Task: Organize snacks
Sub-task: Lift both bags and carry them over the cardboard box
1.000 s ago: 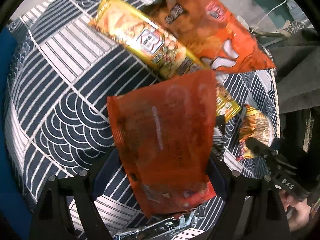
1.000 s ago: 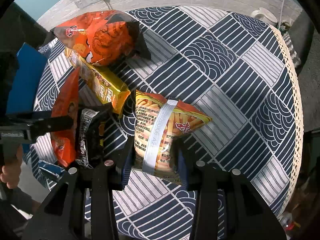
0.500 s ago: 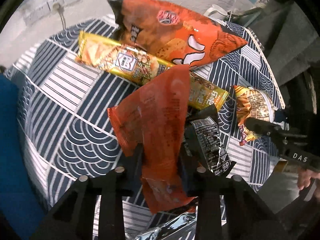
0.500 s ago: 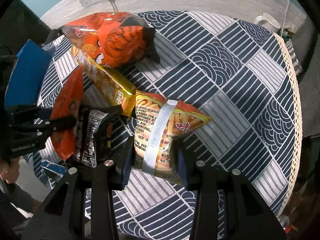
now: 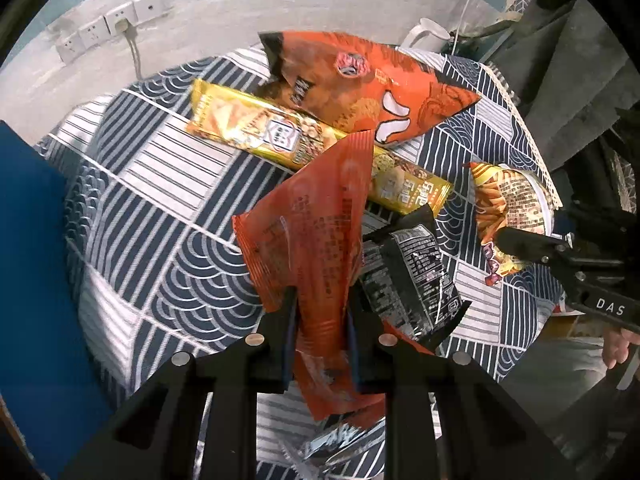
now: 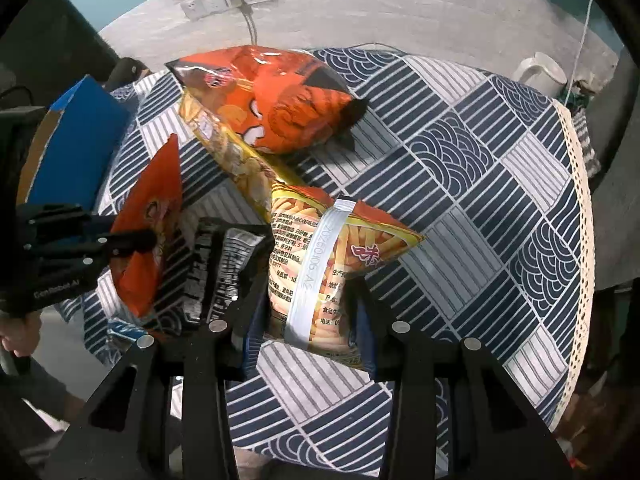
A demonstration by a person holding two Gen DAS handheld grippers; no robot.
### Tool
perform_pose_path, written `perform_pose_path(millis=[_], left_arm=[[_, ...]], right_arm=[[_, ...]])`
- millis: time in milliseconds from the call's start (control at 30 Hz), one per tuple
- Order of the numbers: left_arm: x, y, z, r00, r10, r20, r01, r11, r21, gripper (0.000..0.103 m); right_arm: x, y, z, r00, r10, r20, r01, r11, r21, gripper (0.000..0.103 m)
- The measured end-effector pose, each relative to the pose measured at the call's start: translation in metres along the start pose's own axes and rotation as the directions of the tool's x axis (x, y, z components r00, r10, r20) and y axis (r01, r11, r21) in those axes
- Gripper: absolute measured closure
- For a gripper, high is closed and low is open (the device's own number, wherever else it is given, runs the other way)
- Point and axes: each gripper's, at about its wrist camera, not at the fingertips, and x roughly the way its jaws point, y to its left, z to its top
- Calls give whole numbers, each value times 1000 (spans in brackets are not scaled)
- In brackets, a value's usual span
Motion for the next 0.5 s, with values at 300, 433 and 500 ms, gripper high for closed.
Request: perform_pose_path(millis=[300,433,500], left_arm=[[-40,11,-11,995,65,81,-70,996,58,82],[-58,20,-17,990,91,107,-98,993,63,82],[-69,24,-19,987,102,127,-111,992,66,82]], right_arm=[[-21,27,7,999,16,39,-13,998,-53,65],[-31,43,10,998,26,56,-21,997,-78,65],[-36,52,12,997,31,64,-25,995,-93,65]])
